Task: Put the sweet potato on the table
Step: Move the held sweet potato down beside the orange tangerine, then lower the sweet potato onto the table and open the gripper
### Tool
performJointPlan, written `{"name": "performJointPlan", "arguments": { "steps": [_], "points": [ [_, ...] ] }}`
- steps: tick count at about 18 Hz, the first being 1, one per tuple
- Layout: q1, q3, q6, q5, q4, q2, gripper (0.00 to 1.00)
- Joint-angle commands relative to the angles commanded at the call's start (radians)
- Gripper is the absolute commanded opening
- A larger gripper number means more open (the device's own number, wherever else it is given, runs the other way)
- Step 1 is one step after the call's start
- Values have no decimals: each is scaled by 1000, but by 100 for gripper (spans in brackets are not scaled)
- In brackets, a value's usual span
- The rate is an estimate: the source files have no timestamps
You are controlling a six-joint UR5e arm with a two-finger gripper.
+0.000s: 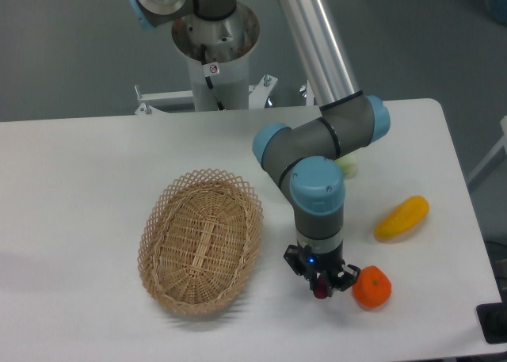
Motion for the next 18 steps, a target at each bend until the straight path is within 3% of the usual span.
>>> {"name": "performJointPlan", "arguments": {
  "steps": [5, 6, 7, 9, 10, 18],
  "points": [
    [0, -6, 9, 2, 0, -6, 32],
    [-2, -6, 9, 2, 2, -6, 41],
    [-2, -5, 9, 2, 3, -5, 57],
    [0, -2, 9, 2, 3, -3, 96],
    [0, 6, 9, 2, 3, 0, 100],
    [9, 41, -14, 9, 3, 73, 100]
  ]
}}
